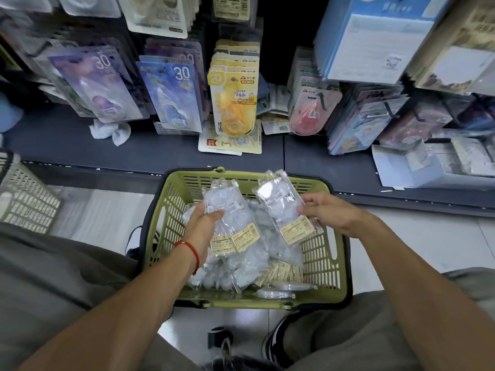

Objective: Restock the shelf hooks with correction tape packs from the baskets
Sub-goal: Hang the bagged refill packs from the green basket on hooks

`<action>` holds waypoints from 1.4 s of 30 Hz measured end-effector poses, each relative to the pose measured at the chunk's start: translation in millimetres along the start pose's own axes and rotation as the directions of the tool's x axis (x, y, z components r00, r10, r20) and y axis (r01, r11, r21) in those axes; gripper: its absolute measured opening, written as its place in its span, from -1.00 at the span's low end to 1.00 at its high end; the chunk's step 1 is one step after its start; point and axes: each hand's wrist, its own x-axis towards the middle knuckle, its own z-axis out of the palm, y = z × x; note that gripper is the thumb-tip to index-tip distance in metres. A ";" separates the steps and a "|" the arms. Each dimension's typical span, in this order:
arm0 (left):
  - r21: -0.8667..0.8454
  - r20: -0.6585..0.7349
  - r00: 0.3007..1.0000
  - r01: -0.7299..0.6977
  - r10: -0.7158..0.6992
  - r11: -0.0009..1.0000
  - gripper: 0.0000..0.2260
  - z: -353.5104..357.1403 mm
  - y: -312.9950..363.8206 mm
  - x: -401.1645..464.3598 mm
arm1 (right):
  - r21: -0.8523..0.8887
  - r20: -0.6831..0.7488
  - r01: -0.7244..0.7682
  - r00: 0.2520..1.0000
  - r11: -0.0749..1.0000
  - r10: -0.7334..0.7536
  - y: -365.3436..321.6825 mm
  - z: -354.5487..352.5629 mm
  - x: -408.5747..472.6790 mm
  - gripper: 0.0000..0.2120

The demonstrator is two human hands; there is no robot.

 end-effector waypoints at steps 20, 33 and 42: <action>-0.009 0.013 0.999 0.030 -0.030 1.000 -0.14 -3.3 0.4 -7.5 | -0.794 0.407 0.060 0.792 0.605 0.455 50.6 47.5 -18.3 -0.40; 0.198 0.387 0.918 -0.170 0.082 0.965 -0.37 7.9 24.3 -21.9 | 0.029 -0.091 0.249 0.965 0.968 -0.245 -58.5 -0.2 -28.6 -0.75; -0.069 0.441 0.864 -0.237 0.242 0.969 -0.38 36.1 105.6 -53.9 | -0.082 -0.537 0.538 0.685 0.839 -0.492 -124.0 25.6 -15.8 -0.89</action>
